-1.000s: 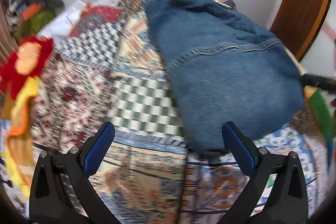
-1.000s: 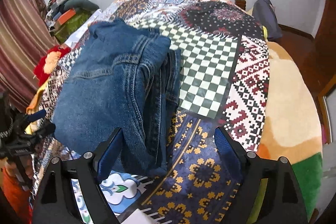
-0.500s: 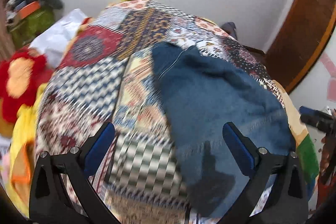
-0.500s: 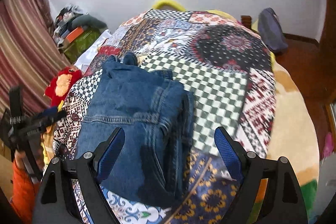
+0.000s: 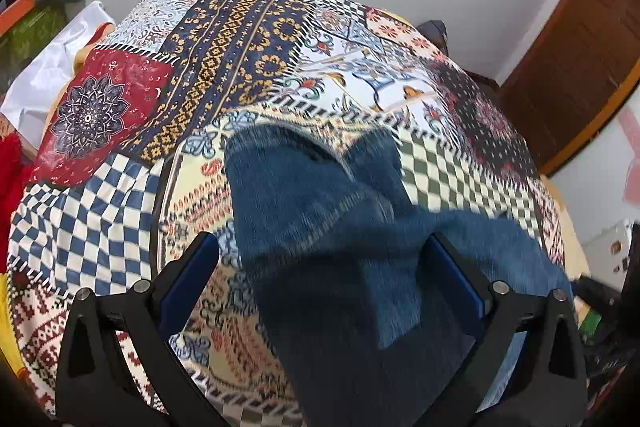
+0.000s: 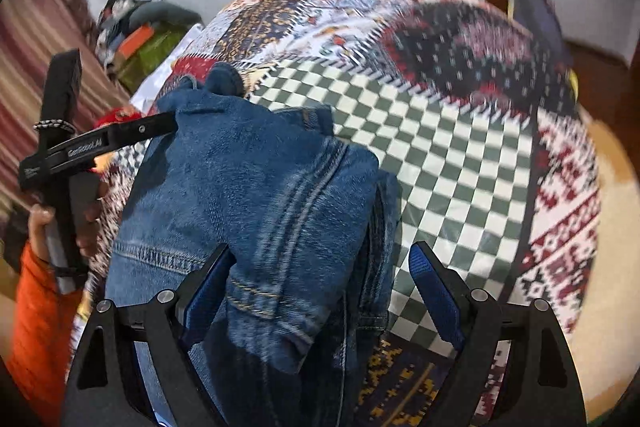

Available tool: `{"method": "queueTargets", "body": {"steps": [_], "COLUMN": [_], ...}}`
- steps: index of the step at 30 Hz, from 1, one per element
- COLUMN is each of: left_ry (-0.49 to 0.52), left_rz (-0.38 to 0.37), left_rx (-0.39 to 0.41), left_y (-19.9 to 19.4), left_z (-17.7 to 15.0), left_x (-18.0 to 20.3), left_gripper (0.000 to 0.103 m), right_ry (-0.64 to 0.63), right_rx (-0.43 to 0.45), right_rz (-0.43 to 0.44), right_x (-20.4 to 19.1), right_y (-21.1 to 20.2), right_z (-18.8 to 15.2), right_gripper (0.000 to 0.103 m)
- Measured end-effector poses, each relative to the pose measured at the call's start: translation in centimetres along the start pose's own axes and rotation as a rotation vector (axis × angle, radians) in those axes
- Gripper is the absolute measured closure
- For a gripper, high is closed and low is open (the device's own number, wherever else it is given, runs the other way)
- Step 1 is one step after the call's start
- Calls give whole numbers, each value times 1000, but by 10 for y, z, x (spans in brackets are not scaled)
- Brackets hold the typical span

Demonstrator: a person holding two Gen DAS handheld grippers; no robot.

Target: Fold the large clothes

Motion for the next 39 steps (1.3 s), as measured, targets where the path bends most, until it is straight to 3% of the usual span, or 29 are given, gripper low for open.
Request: {"method": "queueTargets", "body": {"steps": [9,14,19,23,28,30,33,39], "left_ry": [9,74,59,-48,-171,-240,-348,-362], "left_rz": [-7,-3,-28,-102,-192,-262,-337,-373], "left_rx": [105,111,78,-6,-147,-165,-220,-233], "left_y": [-53,-96,-118,-106,-68,-58,-37,-15], "left_z": [13,-9,-42,-79,-119,-124,-125,-119], "left_x": [-3,-3,-9,-13,-13,-12,-15,-10], "left_gripper": [0,0,0,0,0,0,0,0], "right_ry": [-119,-165,-195,-156,19,98,119,81], "right_rx": [43,77,90,67,-90,-139,-183,-203], "right_rz": [-60,-63,-55,-6,64,139,181,197], "right_x": [-21,-31,-38,-34,-3,7,12,7], "right_y": [-25,-49,-67,-61,-17,-5,8,30], "right_z": [4,6,0,-10,-34,-36,-35,-26], "right_gripper": [14,13,13,13,13,12,8,3]}}
Point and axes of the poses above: each gripper's, at about its wrist camera, not at the fingertips, and y roughly the way its jaws point, x to its right, z to its top, the point moved 5 cm from there along y, roughly the way its jaws point, and after that the axes turned 9 degrees about x, right-handed, at the moved point
